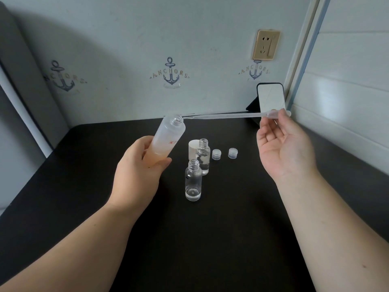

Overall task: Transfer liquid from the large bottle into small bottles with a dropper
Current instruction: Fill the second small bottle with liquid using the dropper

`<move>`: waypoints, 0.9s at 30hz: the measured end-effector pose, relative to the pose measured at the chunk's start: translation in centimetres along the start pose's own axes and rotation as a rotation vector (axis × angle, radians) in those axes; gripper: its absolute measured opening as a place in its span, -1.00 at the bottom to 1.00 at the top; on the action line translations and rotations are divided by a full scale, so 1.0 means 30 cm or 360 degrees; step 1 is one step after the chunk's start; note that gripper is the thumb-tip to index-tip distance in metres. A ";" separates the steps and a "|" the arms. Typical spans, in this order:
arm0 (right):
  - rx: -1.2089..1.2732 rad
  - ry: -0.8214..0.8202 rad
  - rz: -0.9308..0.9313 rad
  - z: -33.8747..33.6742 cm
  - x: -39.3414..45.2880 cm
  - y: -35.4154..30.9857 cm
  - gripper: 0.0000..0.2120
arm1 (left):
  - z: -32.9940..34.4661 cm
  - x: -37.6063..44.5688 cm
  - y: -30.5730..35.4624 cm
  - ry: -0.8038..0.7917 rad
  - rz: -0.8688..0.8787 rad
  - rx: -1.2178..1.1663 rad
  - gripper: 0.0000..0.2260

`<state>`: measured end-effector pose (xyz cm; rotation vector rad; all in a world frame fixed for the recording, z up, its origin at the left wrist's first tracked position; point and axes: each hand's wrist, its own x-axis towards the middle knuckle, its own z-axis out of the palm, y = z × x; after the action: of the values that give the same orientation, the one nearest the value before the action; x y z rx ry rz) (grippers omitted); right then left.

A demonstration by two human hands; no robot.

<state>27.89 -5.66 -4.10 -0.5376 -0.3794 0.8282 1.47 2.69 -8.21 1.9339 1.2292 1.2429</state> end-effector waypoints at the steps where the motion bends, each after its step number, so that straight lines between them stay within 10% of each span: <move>1: -0.0009 0.0004 -0.0002 0.000 0.000 -0.001 -0.80 | 0.000 0.001 0.000 0.0002 0.0014 0.0015 -0.60; 16: -0.0075 0.0056 -0.0060 -0.004 0.004 -0.009 -0.93 | 0.003 0.010 -0.031 0.0069 0.0161 0.0202 -0.63; 27: -0.0558 -0.0424 -0.0124 0.015 -0.022 0.016 -0.83 | 0.009 0.002 -0.020 0.0051 0.0298 0.0329 -0.54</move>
<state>26.97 -5.76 -4.09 -0.7341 -0.7951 0.7629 1.47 3.01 -8.78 2.2298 1.2585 1.2863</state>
